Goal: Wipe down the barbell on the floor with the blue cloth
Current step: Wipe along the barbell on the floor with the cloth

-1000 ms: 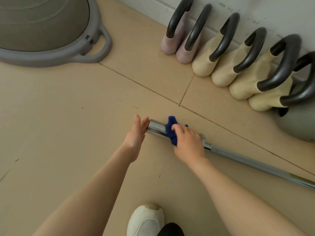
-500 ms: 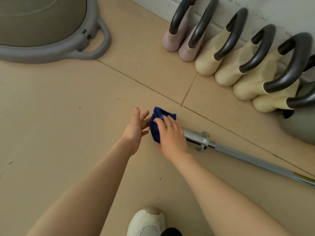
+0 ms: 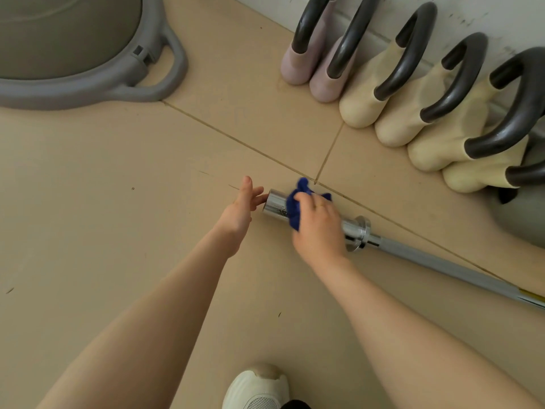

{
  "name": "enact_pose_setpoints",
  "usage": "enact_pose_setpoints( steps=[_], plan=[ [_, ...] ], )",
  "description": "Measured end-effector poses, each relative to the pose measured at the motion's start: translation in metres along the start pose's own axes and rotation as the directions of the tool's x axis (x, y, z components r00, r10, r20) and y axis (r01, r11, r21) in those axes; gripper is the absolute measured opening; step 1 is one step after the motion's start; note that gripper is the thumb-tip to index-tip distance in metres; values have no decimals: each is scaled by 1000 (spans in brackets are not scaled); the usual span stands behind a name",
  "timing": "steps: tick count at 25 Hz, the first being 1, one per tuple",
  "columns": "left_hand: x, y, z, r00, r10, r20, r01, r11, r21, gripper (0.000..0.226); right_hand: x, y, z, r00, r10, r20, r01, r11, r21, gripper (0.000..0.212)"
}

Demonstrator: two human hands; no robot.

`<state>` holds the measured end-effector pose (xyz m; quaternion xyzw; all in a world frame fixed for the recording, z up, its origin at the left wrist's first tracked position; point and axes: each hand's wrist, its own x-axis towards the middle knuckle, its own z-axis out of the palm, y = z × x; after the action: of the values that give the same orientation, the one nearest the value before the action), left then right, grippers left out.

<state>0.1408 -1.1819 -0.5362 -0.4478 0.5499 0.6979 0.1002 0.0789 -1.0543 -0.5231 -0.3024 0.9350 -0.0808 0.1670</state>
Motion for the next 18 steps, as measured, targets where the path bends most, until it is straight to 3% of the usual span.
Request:
enact_pose_setpoints(
  steps=[4,7,10,14,16,18],
  plan=[
    [3,-3,0,999,29,33,-29,1000,-8,63,15,-38,6,984,-171,44,171,985,-9,58],
    [1,-5,1,998,52,23,-52,998,-19,55,15,-10,-8,952,-271,140,286,953,-98,64],
    [0,-7,3,999,54,7,-54,998,15,42,-2,43,-18,995,-62,74,75,980,-183,65],
    [6,-10,-2,993,116,37,-120,985,125,40,-7,56,-6,987,156,21,-152,979,-133,63],
    [9,-10,-3,987,160,34,-163,972,168,39,5,39,-2,984,176,-4,-175,983,-59,60],
    [11,-11,-2,986,167,4,-165,972,167,37,13,16,7,997,71,-39,-71,998,2,60]
  ],
)
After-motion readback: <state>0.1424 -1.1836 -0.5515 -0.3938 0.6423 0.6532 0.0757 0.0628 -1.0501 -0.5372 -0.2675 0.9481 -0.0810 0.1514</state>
